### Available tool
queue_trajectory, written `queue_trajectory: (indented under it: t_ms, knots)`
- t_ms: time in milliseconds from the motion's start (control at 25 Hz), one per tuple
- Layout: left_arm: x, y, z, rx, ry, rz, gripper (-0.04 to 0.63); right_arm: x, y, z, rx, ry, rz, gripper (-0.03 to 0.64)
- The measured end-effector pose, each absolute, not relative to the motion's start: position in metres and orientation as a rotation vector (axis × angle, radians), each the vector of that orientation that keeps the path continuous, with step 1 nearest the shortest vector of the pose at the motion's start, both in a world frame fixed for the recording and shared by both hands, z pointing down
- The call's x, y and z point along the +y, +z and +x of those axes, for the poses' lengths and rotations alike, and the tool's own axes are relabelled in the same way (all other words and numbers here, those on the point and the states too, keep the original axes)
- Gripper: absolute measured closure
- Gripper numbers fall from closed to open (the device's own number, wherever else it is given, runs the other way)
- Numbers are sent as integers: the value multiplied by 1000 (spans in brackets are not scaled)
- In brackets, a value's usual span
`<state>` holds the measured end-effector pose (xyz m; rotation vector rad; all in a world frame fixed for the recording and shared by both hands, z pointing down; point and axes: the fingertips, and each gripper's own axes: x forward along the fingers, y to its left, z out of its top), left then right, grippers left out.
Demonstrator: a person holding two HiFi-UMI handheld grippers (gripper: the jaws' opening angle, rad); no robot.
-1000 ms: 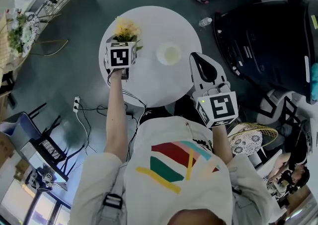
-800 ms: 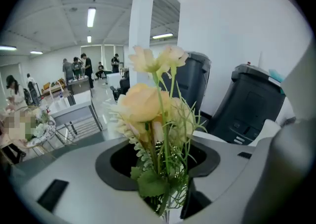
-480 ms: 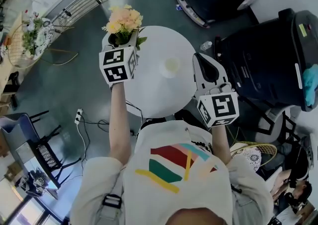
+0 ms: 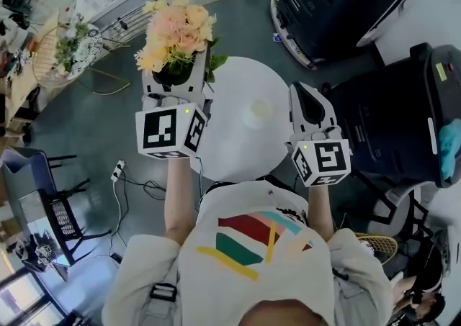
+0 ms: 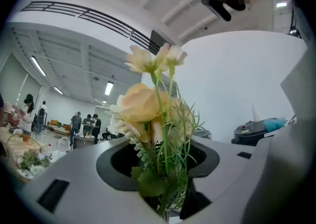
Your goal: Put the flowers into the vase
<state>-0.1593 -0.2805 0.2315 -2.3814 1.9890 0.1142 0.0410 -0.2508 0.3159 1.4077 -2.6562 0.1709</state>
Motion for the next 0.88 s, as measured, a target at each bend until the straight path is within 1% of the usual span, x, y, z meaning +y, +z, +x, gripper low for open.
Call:
queue_trajectory:
  t_ms: [160,360,760,880]
  knots:
    - [-247,203,-147,1915,202,-2350,360,-250,310,33,-2689,166,1392,605]
    - [-218,189,-138,1902,251,-2320,360,-247,309,25,-2715,162,1363,604]
    - [-213,169,-123,1762,433,-2461,360,-242,306,27,-2671,160,1432,606]
    - [-218,172,-115,1694,426,-2518,360,-237,307,36,-2625,171,1505,606]
